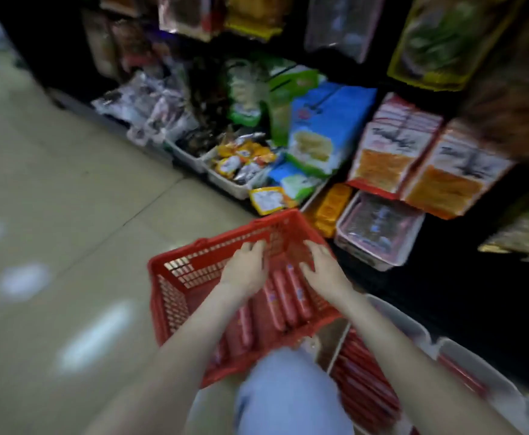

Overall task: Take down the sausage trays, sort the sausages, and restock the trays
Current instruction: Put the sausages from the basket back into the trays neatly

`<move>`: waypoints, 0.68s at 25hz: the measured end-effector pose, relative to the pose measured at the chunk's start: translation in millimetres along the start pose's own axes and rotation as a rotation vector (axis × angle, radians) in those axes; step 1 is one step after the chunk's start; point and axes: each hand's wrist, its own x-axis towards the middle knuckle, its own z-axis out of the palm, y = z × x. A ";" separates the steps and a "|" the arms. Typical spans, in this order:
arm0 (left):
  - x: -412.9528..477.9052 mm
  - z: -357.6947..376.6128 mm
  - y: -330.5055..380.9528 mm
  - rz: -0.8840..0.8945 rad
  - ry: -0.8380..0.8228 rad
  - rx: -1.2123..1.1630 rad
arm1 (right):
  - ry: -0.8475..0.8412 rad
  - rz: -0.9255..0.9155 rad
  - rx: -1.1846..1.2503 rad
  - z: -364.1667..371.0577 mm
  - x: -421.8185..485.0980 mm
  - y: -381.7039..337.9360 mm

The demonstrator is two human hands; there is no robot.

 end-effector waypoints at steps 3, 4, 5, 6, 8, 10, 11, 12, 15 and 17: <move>6.0 50.0 -86.4 -0.265 -0.125 -0.059 | -0.196 0.019 -0.068 73.8 48.7 14.4; 7.4 69.9 -101.5 -0.320 -0.173 -0.055 | -0.249 0.029 -0.109 93.4 60.4 26.1; 8.1 87.5 -109.4 -0.351 -0.224 -0.042 | -0.300 0.052 -0.149 108.3 68.6 37.9; 15.4 110.9 -119.2 -0.380 -0.276 -0.046 | -0.362 0.086 -0.183 127.8 84.2 52.8; 30.3 157.7 -133.4 -0.432 -0.352 -0.091 | -0.497 0.183 -0.223 164.4 111.0 80.5; 41.3 197.1 -142.9 -0.495 -0.397 -0.164 | -0.577 0.264 -0.230 197.7 127.2 95.1; 45.9 213.8 -146.6 -0.509 -0.407 -0.203 | -0.577 0.292 -0.249 215.6 131.1 100.4; 49.6 227.2 -148.3 -0.512 -0.412 -0.234 | -0.550 0.305 -0.307 232.4 132.8 102.5; 60.4 253.3 -147.2 -0.495 -0.406 -0.299 | -0.540 0.252 -0.471 267.5 130.6 105.1; 65.5 255.2 -144.6 -0.515 -0.379 -0.382 | -0.578 0.296 -0.347 272.5 129.4 105.4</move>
